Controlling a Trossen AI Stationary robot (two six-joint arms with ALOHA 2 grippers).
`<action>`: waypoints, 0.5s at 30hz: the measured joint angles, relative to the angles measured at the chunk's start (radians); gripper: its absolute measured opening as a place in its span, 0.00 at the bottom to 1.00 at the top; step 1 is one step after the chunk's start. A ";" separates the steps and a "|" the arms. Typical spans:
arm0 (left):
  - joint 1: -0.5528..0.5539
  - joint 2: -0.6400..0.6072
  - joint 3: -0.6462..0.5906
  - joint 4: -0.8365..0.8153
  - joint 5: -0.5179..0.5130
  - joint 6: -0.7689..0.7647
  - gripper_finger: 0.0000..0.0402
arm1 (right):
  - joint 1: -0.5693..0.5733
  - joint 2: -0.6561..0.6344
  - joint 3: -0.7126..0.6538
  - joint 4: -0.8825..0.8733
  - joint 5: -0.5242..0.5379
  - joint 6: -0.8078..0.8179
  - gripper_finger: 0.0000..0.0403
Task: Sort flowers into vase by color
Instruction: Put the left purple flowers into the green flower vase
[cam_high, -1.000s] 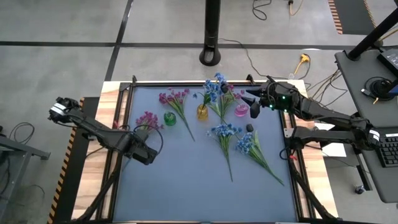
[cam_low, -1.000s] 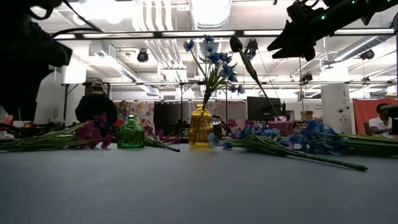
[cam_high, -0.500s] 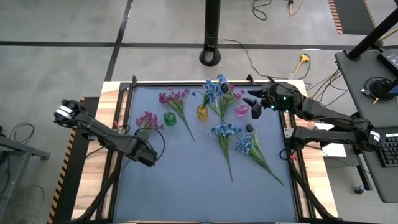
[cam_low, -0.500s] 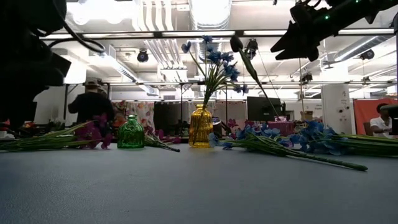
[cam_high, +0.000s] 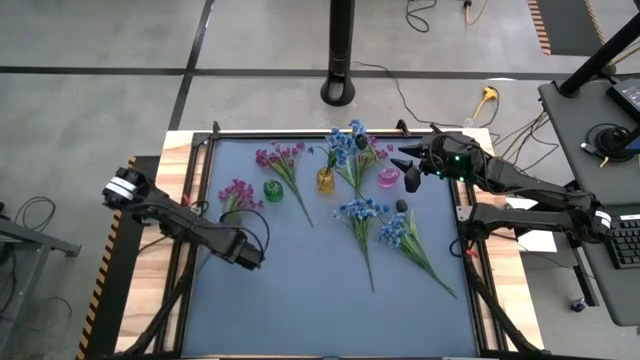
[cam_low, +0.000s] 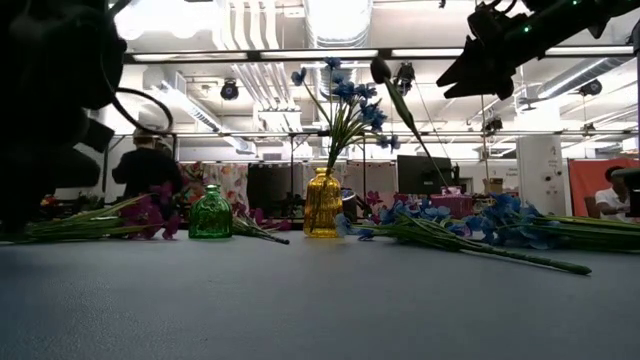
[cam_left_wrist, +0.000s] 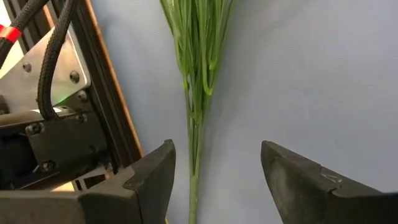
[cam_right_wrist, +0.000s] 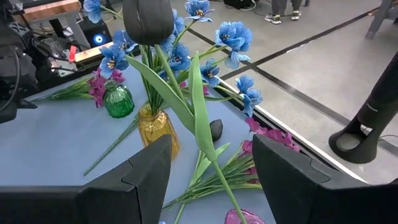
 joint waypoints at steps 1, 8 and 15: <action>0.000 0.006 0.000 0.001 0.000 0.000 0.54 | 0.000 -0.002 0.000 0.000 0.000 -0.003 0.53; 0.000 0.035 0.000 0.002 0.000 -0.011 0.40 | 0.000 -0.027 0.000 0.000 0.000 -0.008 0.53; 0.001 0.057 0.000 0.000 -0.019 -0.051 0.25 | 0.000 -0.067 0.000 -0.039 0.000 -0.013 0.53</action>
